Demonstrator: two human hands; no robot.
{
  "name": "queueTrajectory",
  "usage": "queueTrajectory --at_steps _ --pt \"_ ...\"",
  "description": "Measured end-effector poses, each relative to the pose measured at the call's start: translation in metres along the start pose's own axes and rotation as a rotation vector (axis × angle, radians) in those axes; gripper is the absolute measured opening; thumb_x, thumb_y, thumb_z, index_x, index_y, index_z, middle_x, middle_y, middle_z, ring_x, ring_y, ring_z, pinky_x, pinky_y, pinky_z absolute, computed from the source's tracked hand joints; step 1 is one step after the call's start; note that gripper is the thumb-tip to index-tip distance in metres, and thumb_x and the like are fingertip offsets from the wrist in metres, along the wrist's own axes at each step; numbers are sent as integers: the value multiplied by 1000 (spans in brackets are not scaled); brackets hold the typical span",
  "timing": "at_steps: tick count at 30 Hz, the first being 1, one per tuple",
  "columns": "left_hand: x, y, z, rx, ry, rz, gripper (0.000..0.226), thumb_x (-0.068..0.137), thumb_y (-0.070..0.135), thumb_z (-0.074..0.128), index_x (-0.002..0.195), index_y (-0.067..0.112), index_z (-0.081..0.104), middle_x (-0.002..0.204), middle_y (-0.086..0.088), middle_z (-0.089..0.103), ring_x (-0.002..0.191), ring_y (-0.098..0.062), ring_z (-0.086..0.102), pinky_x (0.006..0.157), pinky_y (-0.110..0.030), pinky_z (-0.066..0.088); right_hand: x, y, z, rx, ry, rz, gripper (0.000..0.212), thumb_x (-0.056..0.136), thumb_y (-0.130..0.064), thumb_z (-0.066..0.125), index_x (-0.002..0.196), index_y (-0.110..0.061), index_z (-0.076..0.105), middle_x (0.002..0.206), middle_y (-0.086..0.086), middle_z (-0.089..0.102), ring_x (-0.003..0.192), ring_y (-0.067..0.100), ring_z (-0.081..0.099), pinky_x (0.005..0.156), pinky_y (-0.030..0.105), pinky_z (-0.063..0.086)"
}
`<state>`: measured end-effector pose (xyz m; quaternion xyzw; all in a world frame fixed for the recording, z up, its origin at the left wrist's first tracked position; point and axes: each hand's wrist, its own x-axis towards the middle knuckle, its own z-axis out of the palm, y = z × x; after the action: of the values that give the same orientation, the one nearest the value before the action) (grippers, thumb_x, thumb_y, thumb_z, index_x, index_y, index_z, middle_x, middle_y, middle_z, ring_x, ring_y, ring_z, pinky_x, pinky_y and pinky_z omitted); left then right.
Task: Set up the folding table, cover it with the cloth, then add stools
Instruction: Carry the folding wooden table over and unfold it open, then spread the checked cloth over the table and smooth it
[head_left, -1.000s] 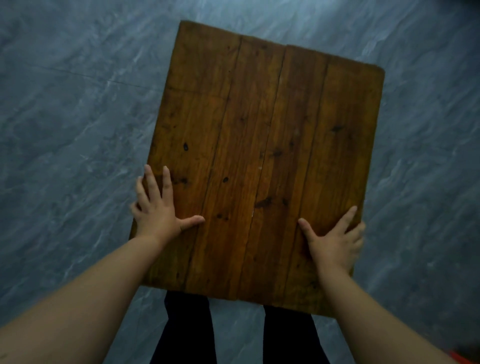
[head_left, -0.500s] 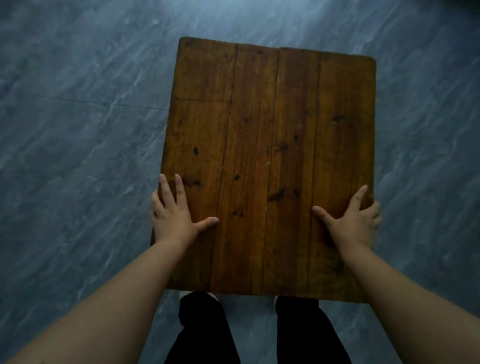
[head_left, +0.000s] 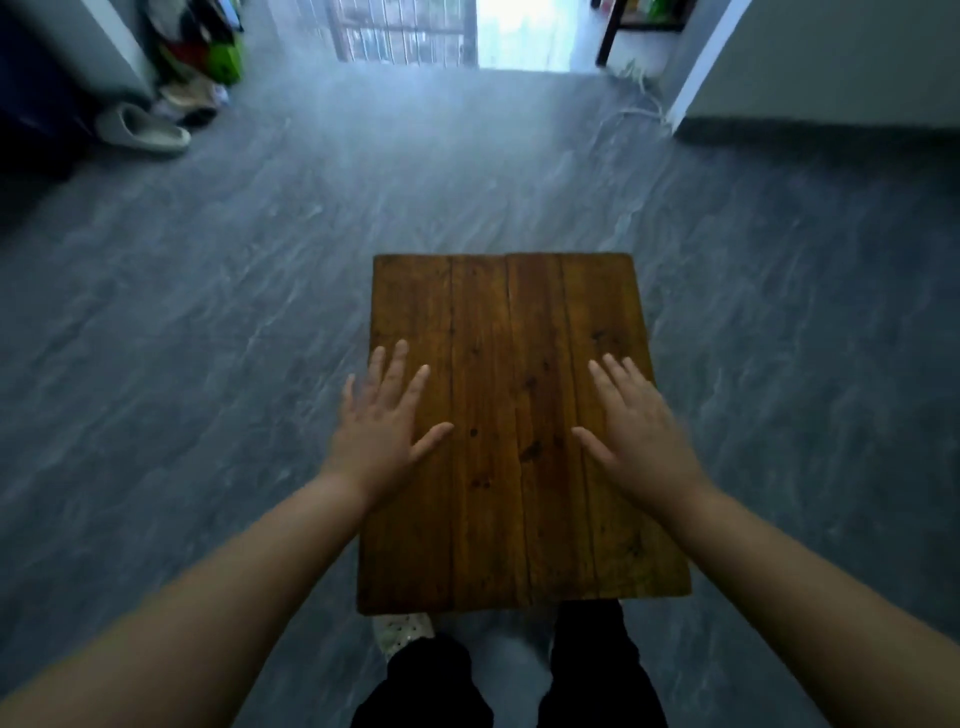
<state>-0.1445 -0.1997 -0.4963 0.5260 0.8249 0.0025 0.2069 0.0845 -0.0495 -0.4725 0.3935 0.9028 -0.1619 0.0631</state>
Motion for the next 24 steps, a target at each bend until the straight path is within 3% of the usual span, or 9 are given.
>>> queueTrajectory --at_steps 3,7,10,14,24 --pt "-28 3 -102 -25 114 95 79 86 65 9 147 18 26 158 -5 14 145 -21 9 115 -44 12 -10 -50 -88 67 212 -136 64 92 -37 54 145 -10 32 153 11 29 144 25 19 117 41 19" --pt "-91 -4 -177 70 170 32 70 93 58 17 148 15 22 157 -7 16 144 -23 13 114 -42 11 -32 -109 -162 79 301 -221 57 92 -36 55 139 -7 40 147 14 39 139 28 31 113 36 20" --pt "-139 -11 -211 87 253 -155 67 95 56 23 149 17 20 158 -6 13 144 -22 13 113 -41 13 -39 -150 -197 141 265 -305 58 92 -37 55 139 -6 41 145 15 41 137 29 34 112 38 24" --pt "-206 -11 -250 -13 361 -348 67 95 55 27 149 17 20 157 -5 16 143 -21 15 113 -39 15 -58 -205 -227 150 208 -465 61 92 -36 54 143 -6 36 149 13 36 139 28 29 114 35 20" --pt "-371 -80 -275 -46 508 -696 72 91 62 14 150 21 12 159 0 9 145 -18 8 117 -45 3 -105 -377 -237 68 104 -781 69 92 -52 42 149 -17 21 157 3 21 144 18 15 114 31 11"
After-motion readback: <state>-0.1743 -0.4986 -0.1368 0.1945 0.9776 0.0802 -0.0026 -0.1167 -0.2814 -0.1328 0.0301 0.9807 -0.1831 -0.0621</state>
